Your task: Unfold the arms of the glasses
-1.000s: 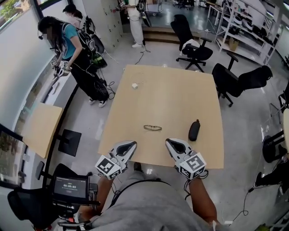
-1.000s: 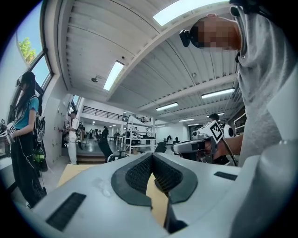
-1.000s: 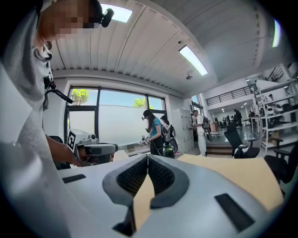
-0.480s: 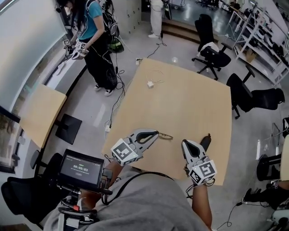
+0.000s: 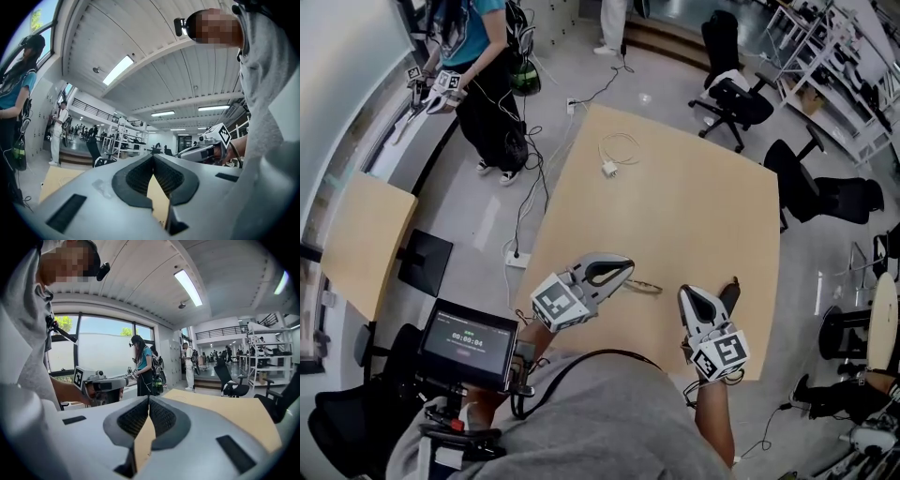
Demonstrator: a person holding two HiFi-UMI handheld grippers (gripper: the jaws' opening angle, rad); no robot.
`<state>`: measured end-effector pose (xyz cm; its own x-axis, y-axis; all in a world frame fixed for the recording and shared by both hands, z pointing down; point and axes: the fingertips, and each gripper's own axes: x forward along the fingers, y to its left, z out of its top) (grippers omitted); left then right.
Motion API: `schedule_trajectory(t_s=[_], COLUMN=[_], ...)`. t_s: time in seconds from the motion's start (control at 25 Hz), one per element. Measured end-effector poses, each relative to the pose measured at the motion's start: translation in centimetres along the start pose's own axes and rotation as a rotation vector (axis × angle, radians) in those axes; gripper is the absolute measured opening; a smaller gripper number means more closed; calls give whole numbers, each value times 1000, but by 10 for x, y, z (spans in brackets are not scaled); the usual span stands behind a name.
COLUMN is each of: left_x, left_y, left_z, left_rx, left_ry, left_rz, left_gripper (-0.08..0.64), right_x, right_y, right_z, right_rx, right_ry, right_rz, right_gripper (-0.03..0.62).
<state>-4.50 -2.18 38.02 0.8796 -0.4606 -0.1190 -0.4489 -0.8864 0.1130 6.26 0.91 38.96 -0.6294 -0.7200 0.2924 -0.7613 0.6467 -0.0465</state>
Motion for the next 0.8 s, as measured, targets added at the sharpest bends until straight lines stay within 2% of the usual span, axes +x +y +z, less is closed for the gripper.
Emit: schedule_trajectory(t_s=[0.2,0.36,0.56,0.8], left_x=[8,16,18,16], left_y=[20,42,46,62], left_z=[-6,-18,-26,-41], left_rx=[-35,-43,-66,-87], left_ry=[-4,15,35,61], left_rz=[-2,15,40,66], left_gripper=[6,6,6,6], right_x=[19,41,54,81], right_y=[-12,-23,-39,-36], right_z=[-2,-4,-9,-20], right_rx=[9,10,35,46], right_ry=[39,53,67,90], right_rz=[-2,30,44,96], right_gripper=[8,8,8,8])
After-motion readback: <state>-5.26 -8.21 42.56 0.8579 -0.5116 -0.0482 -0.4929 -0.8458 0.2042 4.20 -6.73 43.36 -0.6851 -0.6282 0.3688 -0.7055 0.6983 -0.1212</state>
